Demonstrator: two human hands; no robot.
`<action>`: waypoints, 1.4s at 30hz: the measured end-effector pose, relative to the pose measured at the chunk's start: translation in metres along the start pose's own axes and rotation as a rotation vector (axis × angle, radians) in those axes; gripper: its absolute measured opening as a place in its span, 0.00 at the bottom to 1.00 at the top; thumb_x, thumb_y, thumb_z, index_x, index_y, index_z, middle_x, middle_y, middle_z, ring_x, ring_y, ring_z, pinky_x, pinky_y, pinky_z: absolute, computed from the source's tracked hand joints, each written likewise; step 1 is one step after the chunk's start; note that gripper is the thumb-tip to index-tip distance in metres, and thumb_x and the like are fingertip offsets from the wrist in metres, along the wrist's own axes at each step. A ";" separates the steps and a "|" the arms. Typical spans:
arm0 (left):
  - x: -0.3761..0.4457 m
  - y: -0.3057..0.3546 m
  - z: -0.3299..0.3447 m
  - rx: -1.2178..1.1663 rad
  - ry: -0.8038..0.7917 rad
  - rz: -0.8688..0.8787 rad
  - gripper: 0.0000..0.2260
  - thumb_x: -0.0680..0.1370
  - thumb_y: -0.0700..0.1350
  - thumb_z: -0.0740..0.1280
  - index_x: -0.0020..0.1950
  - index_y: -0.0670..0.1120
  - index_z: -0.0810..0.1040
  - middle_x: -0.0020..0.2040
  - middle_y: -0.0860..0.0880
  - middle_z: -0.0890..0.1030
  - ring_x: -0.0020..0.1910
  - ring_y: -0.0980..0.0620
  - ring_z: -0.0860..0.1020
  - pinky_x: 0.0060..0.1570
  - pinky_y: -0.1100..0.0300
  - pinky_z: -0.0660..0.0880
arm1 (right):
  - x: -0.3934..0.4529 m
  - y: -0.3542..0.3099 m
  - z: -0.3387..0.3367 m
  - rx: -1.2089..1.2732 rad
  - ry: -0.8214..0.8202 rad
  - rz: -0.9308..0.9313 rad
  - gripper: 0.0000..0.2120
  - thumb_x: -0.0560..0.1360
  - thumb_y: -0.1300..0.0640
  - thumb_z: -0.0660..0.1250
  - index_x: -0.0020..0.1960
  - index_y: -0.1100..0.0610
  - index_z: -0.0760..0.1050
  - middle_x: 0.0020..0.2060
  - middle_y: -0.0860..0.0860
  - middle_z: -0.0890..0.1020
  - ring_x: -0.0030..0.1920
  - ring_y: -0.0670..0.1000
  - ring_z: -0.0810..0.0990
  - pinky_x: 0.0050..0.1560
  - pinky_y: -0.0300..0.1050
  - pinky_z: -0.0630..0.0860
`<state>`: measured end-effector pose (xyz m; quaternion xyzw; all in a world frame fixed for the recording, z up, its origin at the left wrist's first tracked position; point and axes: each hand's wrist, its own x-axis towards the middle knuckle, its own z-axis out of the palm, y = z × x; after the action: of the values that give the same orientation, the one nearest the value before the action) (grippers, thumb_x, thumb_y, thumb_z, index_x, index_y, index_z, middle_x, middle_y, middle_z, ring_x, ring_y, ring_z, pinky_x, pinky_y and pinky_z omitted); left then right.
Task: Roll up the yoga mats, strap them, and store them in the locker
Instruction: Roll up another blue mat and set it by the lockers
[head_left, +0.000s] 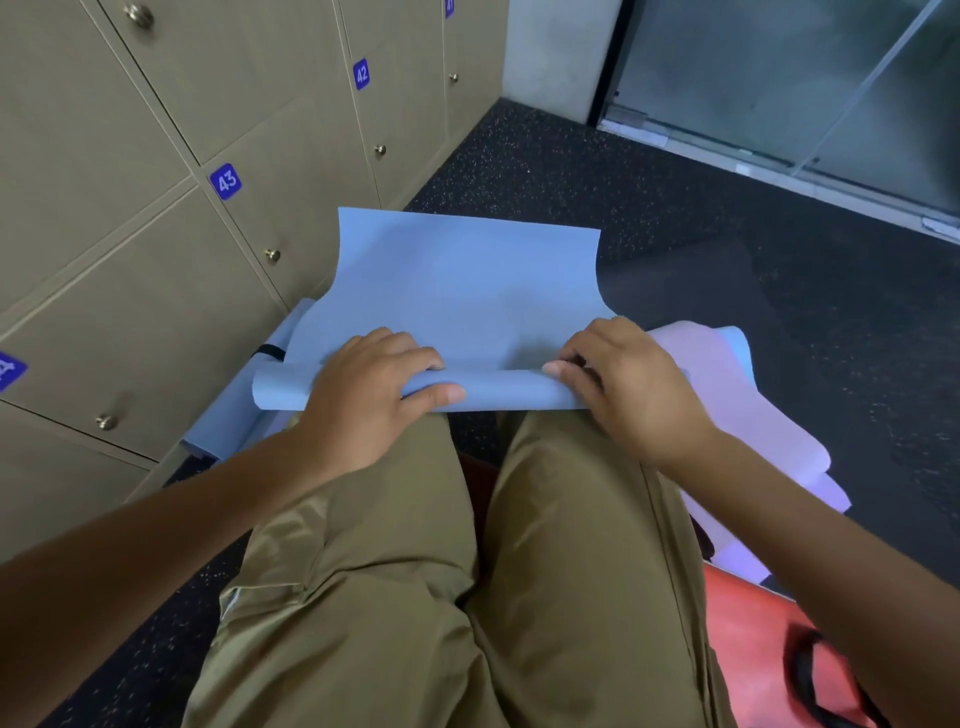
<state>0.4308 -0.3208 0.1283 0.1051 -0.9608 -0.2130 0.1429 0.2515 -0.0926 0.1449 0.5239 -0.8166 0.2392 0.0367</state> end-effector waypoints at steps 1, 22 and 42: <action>0.005 -0.001 -0.002 -0.049 -0.052 -0.033 0.24 0.76 0.70 0.57 0.47 0.52 0.81 0.41 0.54 0.77 0.44 0.53 0.72 0.48 0.54 0.68 | -0.004 -0.002 0.006 -0.100 0.069 -0.053 0.17 0.84 0.49 0.61 0.45 0.59 0.79 0.40 0.52 0.78 0.41 0.55 0.73 0.45 0.54 0.73; 0.006 0.005 0.028 0.279 0.237 0.055 0.26 0.78 0.67 0.62 0.52 0.44 0.82 0.44 0.47 0.77 0.44 0.43 0.76 0.41 0.49 0.74 | 0.032 0.021 0.002 0.235 -0.280 0.164 0.26 0.73 0.29 0.59 0.46 0.51 0.80 0.46 0.46 0.75 0.54 0.48 0.71 0.55 0.43 0.71; 0.029 -0.025 0.018 0.287 0.147 0.180 0.26 0.79 0.66 0.61 0.64 0.47 0.80 0.54 0.48 0.79 0.51 0.44 0.75 0.50 0.48 0.76 | 0.045 0.024 0.012 0.049 -0.143 0.156 0.27 0.75 0.26 0.55 0.42 0.49 0.76 0.38 0.45 0.78 0.41 0.47 0.75 0.41 0.48 0.72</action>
<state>0.4018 -0.3437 0.1079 0.0531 -0.9739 -0.0520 0.2147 0.2123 -0.1272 0.1399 0.4750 -0.8495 0.2232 -0.0532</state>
